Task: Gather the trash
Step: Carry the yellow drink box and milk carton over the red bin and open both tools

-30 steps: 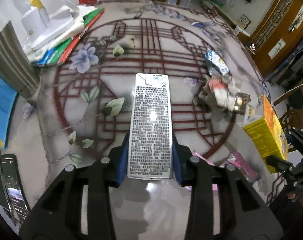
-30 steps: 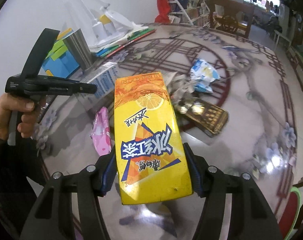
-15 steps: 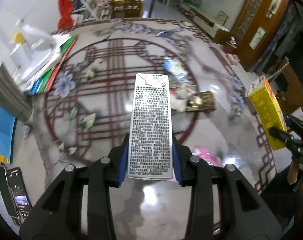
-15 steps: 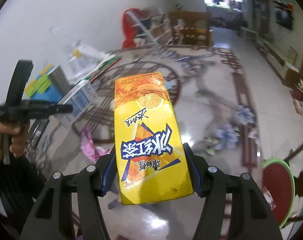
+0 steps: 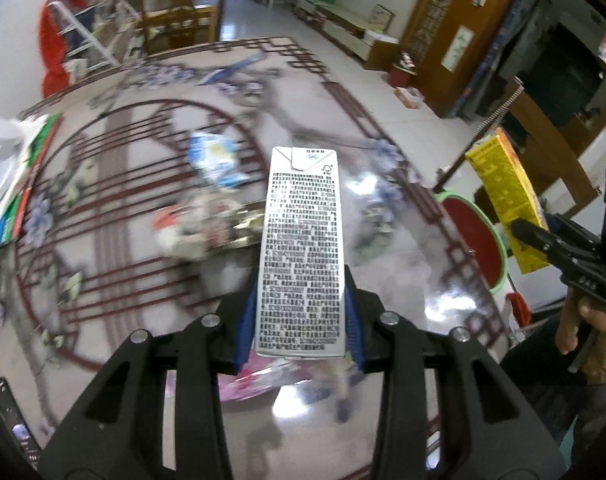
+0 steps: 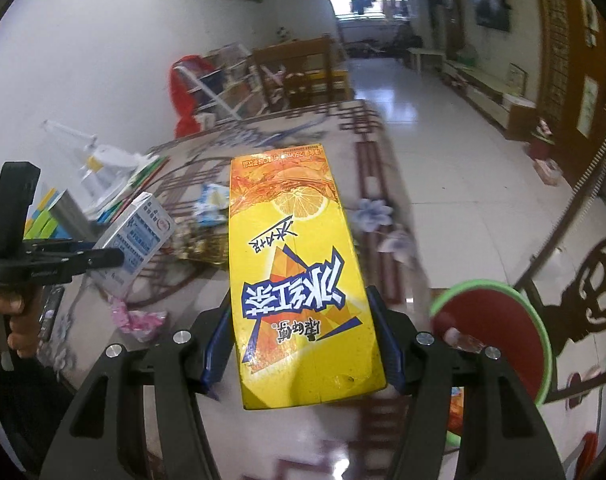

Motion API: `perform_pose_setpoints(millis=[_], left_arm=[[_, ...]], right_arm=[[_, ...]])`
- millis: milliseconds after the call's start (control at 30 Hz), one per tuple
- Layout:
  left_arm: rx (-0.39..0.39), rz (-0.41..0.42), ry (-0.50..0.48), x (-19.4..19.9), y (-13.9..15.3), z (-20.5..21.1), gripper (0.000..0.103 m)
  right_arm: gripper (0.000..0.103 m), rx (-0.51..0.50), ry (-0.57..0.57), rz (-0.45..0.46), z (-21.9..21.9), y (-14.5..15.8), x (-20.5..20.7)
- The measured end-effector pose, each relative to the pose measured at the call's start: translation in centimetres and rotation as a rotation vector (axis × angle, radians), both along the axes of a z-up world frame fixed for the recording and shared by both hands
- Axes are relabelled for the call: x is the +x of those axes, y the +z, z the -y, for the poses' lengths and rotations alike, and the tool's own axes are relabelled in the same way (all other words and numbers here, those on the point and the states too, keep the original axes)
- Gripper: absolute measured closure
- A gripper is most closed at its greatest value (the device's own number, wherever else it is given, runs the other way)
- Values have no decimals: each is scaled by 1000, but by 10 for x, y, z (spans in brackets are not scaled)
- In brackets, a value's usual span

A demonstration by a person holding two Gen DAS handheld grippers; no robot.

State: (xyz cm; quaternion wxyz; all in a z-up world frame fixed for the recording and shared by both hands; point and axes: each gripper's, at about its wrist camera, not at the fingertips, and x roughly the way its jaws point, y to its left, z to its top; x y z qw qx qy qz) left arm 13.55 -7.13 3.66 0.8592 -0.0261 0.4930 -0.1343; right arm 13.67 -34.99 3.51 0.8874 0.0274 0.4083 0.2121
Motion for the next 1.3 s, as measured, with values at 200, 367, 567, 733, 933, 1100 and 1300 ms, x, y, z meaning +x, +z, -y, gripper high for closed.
perform_pose_setpoints(millis=[200, 367, 567, 733, 933, 1100, 1300], left_arm=[[-17, -9, -94, 11, -4, 56, 67], [-32, -22, -164, 20, -9, 99, 67], [-78, -34, -235, 34, -12, 152, 67], [-128, -48, -309, 49, -15, 197, 67], [-140, -76, -370, 62, -23, 244, 67], [-177, -125, -416, 71, -36, 271, 66], [-237, -210, -397, 84, -53, 288, 66]], right_arm=[[45, 12, -80, -22, 41, -8, 3], [45, 17, -166, -29, 79, -11, 4], [45, -18, -265, -50, 124, -15, 9], [45, -11, -348, -68, 158, -24, 11], [45, -8, -417, -89, 187, -38, 15], [45, 12, -461, -118, 202, -50, 16], [44, 9, -485, -146, 207, -56, 19]])
